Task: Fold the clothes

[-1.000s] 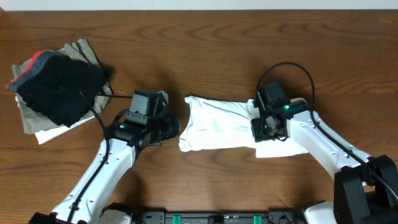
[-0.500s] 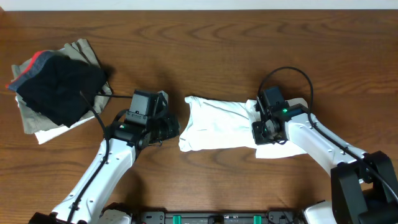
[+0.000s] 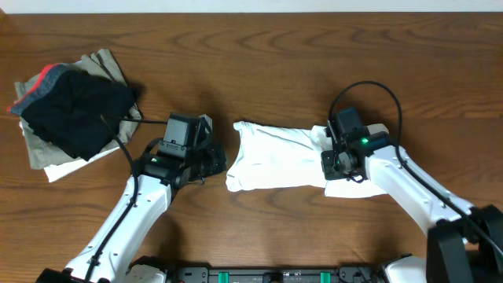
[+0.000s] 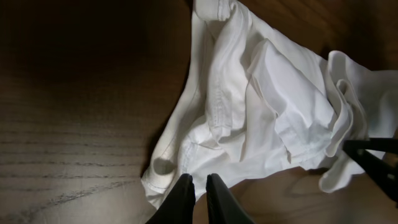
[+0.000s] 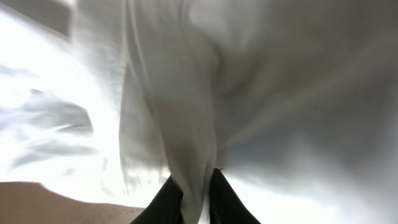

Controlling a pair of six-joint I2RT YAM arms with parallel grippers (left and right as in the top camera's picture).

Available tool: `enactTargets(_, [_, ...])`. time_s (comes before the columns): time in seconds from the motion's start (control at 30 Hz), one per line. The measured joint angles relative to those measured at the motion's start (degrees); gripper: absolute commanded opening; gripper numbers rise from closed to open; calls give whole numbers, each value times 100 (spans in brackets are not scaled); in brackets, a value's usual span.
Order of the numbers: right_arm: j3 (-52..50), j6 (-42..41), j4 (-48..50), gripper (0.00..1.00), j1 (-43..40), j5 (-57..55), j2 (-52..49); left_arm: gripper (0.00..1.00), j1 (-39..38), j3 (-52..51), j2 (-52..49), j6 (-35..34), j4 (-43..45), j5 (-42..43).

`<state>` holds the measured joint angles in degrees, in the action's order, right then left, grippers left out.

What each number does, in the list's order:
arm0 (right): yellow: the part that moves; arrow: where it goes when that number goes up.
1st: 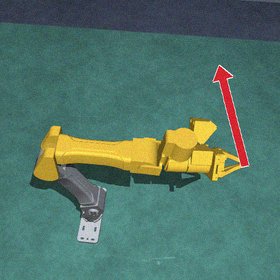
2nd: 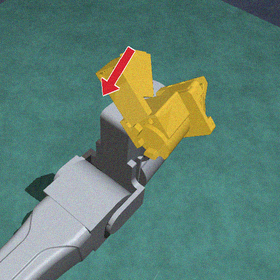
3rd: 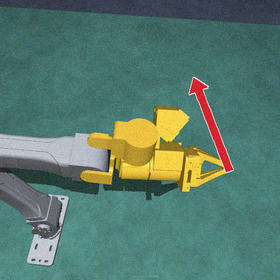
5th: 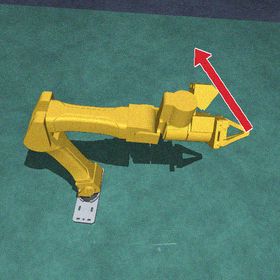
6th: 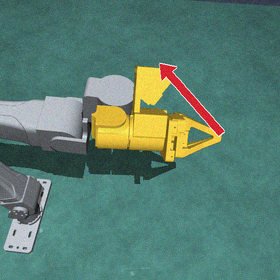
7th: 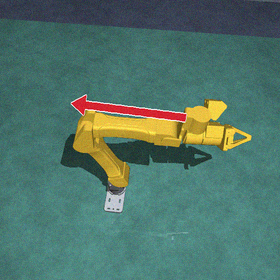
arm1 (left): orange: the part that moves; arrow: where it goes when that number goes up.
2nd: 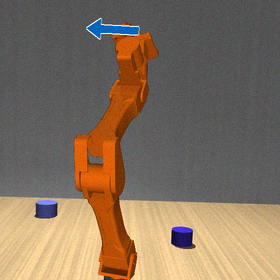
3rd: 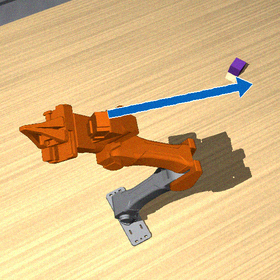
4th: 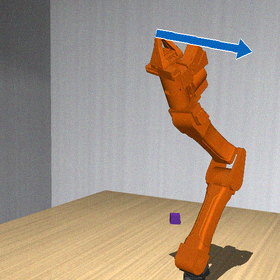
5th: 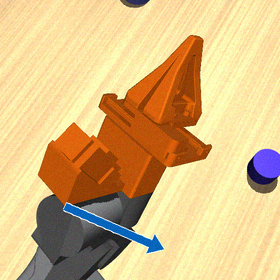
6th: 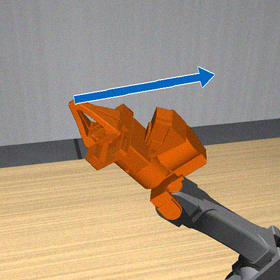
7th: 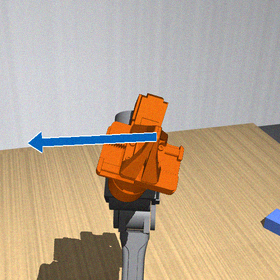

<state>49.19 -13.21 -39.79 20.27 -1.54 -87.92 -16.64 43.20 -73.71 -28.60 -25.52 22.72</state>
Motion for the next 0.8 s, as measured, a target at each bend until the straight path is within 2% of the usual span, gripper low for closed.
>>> enactTargets(0.47, [46,0,-2,17,0,-68,162,12,0,0,0,0,-2,-31])
enactTargets(0.5, [46,0,-2,15,0,-68,162,12,0,0,0,0,0,-31])
enactTargets(0.57, [46,2,-2,3,0,-72,162,12,0,0,0,0,-2,-44])
enactTargets(0.6, [46,7,-2,1,0,-79,162,12,0,0,0,0,0,-44])
enactTargets(0.8, [46,-15,20,1,0,-85,162,12,0,0,0,0,-2,-46])
